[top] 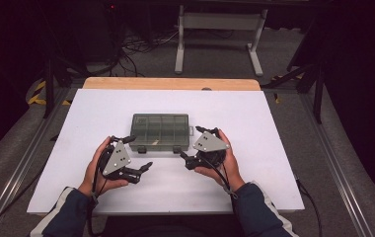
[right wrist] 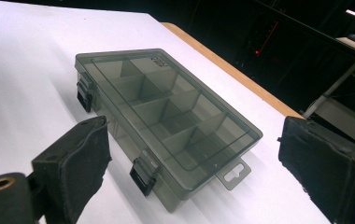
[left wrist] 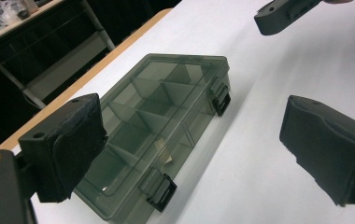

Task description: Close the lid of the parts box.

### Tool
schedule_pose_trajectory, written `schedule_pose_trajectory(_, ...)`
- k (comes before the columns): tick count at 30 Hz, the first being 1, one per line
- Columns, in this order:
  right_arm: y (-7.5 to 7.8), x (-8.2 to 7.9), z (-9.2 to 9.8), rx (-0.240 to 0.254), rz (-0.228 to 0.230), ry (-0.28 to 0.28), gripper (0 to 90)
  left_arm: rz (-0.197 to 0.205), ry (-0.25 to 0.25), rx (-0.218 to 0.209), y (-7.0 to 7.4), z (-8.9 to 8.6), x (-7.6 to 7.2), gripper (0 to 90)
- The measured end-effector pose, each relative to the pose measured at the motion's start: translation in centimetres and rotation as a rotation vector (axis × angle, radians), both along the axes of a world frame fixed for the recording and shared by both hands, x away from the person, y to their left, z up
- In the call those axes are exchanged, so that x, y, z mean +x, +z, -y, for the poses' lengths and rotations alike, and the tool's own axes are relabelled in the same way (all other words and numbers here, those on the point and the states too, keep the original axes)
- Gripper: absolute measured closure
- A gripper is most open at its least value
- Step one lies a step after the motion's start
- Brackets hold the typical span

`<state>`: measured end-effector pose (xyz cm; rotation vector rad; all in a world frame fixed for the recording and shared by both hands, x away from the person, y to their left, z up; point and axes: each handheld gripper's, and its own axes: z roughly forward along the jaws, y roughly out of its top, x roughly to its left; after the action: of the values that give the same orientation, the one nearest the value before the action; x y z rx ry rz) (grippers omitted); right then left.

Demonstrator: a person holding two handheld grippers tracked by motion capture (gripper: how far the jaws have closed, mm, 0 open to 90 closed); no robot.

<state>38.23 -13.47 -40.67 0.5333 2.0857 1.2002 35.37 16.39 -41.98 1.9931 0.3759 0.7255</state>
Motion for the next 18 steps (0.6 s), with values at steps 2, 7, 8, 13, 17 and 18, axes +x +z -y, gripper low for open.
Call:
schedule_pose_trajectory(2,0.1,-0.2,0.2,-0.001,-0.001,-0.002,9.7,0.006,0.003,0.002,0.0,-0.1,-0.2,7.5)
schedule_pose_trajectory(7,0.3,-0.7,0.7,-0.008,0.006,-0.006,9.7,0.017,0.004,-0.002,0.2,-0.5,-0.7,7.6)
schedule_pose_trajectory(8,0.3,-0.7,0.7,-0.008,0.006,-0.006,9.7,0.017,0.004,-0.002,0.2,-0.5,-0.7,7.6)
schedule_pose_trajectory(13,0.3,-1.1,1.3,-0.006,0.004,-0.013,9.8,0.024,0.007,-0.009,0.3,-1.0,-1.3,7.6)
schedule_pose_trajectory(17,0.4,-1.5,1.7,-0.011,0.008,-0.017,9.8,0.026,0.013,-0.018,0.4,-1.5,-1.7,7.6)
schedule_pose_trajectory(18,0.4,-1.5,1.8,-0.011,0.009,-0.018,9.8,0.027,0.016,-0.014,0.4,-1.6,-1.8,7.6)
